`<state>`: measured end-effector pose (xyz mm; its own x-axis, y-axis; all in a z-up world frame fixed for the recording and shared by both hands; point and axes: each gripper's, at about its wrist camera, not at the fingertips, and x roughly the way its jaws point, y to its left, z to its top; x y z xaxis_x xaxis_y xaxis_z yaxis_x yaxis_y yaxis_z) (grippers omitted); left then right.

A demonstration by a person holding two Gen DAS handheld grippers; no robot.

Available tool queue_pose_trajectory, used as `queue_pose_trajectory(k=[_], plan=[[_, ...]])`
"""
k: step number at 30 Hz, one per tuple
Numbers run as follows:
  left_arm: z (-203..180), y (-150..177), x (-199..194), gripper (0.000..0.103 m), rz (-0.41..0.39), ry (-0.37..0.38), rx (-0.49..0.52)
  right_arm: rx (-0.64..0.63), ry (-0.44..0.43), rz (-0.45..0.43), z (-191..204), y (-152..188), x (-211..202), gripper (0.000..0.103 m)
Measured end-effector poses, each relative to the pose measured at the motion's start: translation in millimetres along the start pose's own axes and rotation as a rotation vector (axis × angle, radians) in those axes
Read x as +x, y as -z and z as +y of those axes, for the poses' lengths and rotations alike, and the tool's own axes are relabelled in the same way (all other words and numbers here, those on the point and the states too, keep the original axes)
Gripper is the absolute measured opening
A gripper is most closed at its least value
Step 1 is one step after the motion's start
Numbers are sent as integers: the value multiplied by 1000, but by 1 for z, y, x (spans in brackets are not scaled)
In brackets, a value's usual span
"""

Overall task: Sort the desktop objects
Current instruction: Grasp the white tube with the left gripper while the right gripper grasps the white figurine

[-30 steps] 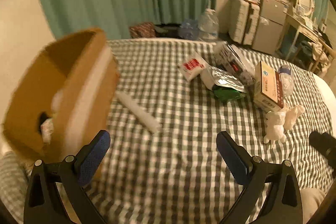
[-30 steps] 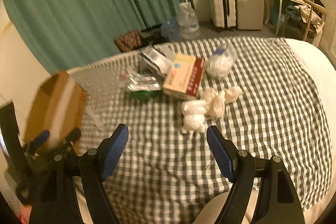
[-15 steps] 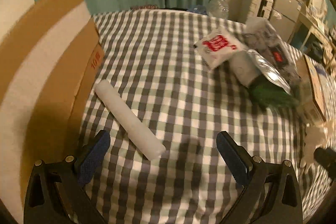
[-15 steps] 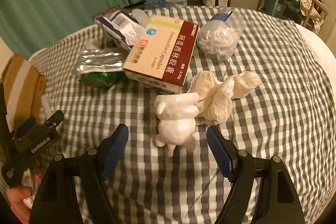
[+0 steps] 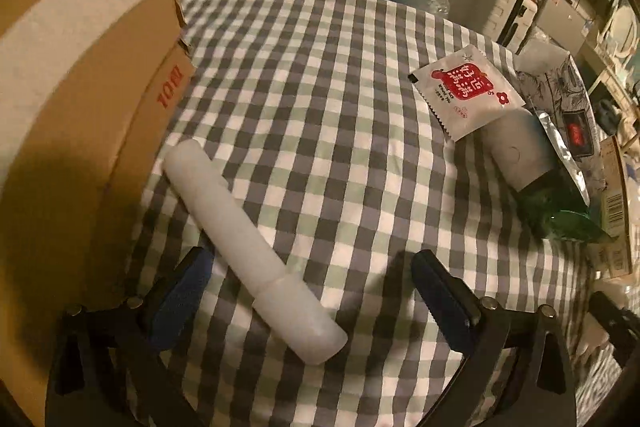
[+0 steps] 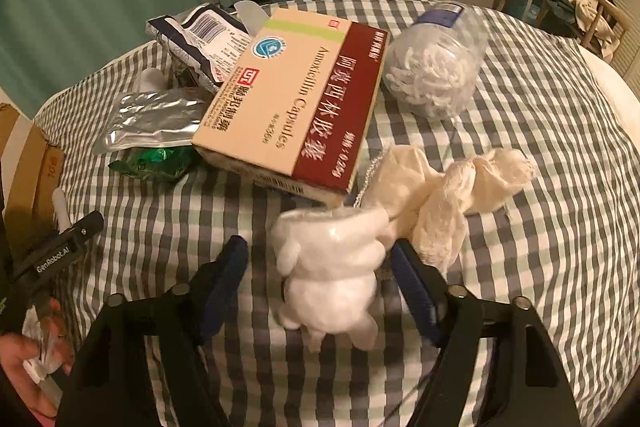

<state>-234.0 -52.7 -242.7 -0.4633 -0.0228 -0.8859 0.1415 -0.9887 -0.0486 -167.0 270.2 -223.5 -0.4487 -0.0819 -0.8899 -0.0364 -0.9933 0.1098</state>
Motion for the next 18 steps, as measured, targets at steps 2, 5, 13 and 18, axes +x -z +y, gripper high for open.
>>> queue_pose_trajectory(k=[2, 5, 13, 18], plan=[[2, 1, -3, 85, -9, 2, 7, -6, 5, 20, -1, 2, 3, 51], [8, 0, -9, 35, -33, 0, 0, 2, -5, 20, -5, 6, 1, 51], [26, 10, -33, 11, -33, 51, -60, -9, -12, 24, -2, 26, -9, 50], [11, 16, -69, 11, -86, 57, 19, 1, -33, 5, -6, 33, -29, 50]])
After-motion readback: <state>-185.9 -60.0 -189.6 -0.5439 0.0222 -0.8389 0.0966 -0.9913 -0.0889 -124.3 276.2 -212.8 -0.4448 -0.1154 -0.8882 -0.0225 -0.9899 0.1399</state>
